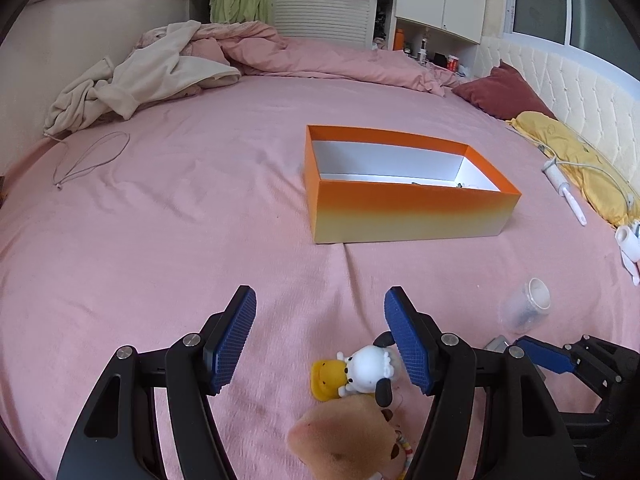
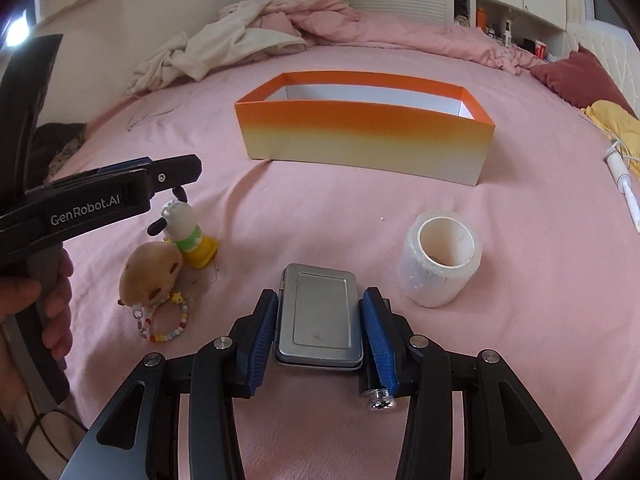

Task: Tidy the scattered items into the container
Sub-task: 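Lower the silver tin onto the bed beside the black tube, open right gripper, then grasp the walnut in the box with the left gripper and lift, then lower the walnut onto the bed and open the left gripper, then grasp the brown printed card pack in the box with the right gripper, lift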

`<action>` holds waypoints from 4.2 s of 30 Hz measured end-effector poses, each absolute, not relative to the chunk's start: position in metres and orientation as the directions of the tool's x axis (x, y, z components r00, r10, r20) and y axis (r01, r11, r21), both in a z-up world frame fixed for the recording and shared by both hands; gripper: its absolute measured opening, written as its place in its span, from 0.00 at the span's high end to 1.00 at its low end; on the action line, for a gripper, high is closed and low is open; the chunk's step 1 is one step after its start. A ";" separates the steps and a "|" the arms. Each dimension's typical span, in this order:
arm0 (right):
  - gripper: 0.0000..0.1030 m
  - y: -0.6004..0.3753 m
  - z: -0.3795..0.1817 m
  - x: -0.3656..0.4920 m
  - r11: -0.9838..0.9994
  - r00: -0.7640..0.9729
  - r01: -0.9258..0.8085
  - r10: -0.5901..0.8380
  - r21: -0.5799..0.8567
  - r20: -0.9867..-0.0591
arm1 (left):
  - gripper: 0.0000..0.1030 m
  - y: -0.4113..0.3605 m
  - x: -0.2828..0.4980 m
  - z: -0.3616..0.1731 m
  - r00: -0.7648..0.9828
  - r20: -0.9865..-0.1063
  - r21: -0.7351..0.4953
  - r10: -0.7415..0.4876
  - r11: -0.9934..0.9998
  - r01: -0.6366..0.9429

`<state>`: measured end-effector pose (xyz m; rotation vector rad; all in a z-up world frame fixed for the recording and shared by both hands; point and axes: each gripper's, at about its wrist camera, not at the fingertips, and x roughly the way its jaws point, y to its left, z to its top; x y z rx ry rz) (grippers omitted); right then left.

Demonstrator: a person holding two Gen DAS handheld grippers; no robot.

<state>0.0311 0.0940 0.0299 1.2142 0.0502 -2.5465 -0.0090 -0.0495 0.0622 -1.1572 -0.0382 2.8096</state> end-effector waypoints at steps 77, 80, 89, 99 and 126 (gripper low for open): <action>0.42 0.171 0.034 0.078 -0.948 -0.703 0.155 -0.304 0.278 -0.643 | 0.73 -0.061 -0.048 0.047 -0.516 -0.839 -0.147 0.175 -0.985 -0.095; 0.42 0.168 0.033 0.078 -0.950 -0.699 0.161 -0.302 0.268 -0.648 | 0.62 -0.067 -0.038 0.022 -0.561 -0.805 -0.181 0.191 -0.981 -0.075; 0.42 0.162 0.027 0.076 -0.955 -0.690 0.167 -0.290 0.245 -0.663 | 0.28 -0.052 -0.028 0.041 -0.686 -0.726 -0.016 0.057 -0.998 -0.065; 0.42 0.159 0.030 0.075 -0.957 -0.695 0.180 -0.288 0.229 -0.659 | 0.28 -0.057 -0.029 0.044 -0.687 -0.726 -0.009 0.033 -0.999 -0.039; 0.42 0.067 0.056 -0.232 -0.833 -0.133 0.553 -0.094 0.005 -0.987 | 0.28 -0.102 -0.029 0.064 -0.722 -0.681 -0.223 0.119 -0.974 0.050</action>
